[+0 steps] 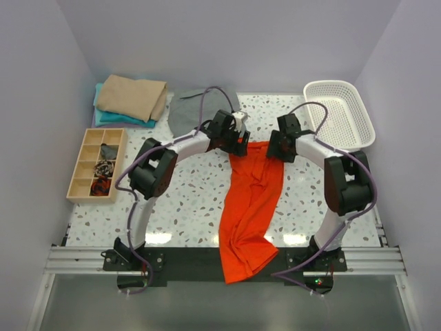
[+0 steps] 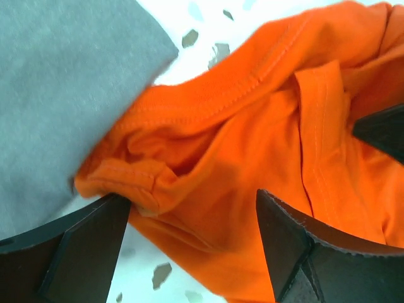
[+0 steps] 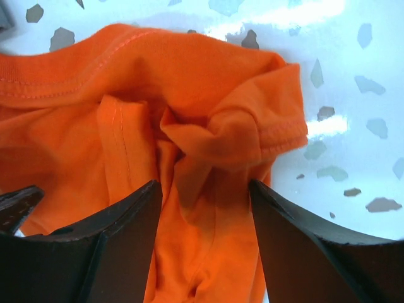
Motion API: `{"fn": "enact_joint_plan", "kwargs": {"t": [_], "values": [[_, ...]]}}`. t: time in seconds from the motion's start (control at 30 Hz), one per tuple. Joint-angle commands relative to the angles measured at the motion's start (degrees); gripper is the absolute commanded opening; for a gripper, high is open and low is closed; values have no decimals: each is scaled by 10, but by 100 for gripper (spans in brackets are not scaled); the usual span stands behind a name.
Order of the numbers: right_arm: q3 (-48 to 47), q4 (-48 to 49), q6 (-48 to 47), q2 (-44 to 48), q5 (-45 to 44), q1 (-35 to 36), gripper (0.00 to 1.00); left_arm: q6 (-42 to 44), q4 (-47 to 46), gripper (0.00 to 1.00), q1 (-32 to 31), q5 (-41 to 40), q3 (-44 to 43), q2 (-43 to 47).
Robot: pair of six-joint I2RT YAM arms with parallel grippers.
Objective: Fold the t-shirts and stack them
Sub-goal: Fold the tshirt
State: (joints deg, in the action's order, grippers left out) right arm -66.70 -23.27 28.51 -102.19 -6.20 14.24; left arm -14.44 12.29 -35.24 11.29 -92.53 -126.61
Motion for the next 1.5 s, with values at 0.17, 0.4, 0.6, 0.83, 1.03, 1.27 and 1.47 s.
{"fn": "enact_joint_plan", "kwargs": {"t": [0.17, 0.4, 0.6, 0.83, 1.03, 1.27, 1.47], "values": [[-82, 5, -33, -79, 40, -9, 59, 1, 9, 84, 38, 58, -134, -108], [-106, -16, -63, -56, 26, -8, 61, 32, 21, 84, 42, 102, -199, -106], [-134, -54, -94, 25, 28, -9, 64, 40, -19, 84, 43, 94, -83, 34], [-192, -57, -99, 19, 60, -9, 66, 41, -97, 87, 49, -60, 54, 183], [-254, -67, -91, -59, 103, -9, 64, 4, -155, 88, 106, -2, -25, 70], [-238, -57, -91, -64, 97, -9, 64, -1, -69, 87, 134, 14, -174, -85], [-228, -57, -93, -70, 97, -8, 64, -2, -46, 87, 150, -20, -116, -79]]}}
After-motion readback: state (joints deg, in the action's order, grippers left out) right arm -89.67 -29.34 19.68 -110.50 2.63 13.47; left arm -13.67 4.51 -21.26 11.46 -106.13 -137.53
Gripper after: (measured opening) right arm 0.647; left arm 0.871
